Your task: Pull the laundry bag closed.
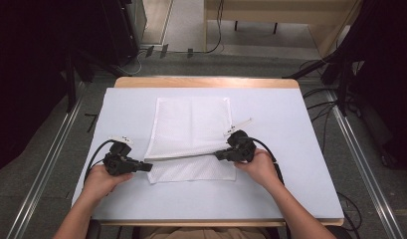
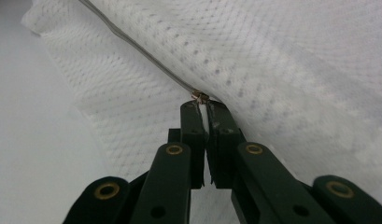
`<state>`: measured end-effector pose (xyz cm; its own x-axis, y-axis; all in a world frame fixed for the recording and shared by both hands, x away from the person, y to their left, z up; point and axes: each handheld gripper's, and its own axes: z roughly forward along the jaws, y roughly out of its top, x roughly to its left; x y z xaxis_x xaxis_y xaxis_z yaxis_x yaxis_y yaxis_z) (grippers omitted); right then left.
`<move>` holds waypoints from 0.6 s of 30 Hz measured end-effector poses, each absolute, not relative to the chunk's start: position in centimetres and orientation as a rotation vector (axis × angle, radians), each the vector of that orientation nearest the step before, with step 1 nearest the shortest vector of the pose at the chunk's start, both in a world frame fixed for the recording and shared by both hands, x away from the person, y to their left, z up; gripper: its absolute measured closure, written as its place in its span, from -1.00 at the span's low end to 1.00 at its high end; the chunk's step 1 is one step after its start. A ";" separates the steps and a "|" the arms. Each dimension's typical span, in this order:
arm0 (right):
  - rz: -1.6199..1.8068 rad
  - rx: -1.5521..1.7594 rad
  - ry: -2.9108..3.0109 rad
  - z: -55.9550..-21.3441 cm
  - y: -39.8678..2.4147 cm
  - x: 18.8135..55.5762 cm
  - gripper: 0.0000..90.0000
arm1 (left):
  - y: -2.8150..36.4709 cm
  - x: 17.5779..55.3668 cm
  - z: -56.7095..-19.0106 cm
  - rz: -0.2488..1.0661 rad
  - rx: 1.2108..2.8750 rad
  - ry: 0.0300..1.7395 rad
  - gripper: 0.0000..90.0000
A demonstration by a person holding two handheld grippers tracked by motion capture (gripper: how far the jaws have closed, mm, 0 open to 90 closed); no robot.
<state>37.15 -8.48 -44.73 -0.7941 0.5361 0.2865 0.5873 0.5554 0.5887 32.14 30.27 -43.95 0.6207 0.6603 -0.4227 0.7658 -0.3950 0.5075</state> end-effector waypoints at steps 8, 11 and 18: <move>-1.073 -0.989 -2.702 -44.7 -8.9 37.1 0.95 | 30.3 32.1 -43.9 -0.198 2.153 1.117 0.96; -1.076 -0.984 -2.703 -44.6 -8.9 37.1 0.95 | 30.3 32.1 -43.9 -0.202 2.150 1.116 0.96; -1.086 -1.005 -2.698 -44.5 -9.6 37.1 0.95 | 30.6 32.1 -43.8 -0.198 2.143 1.120 0.96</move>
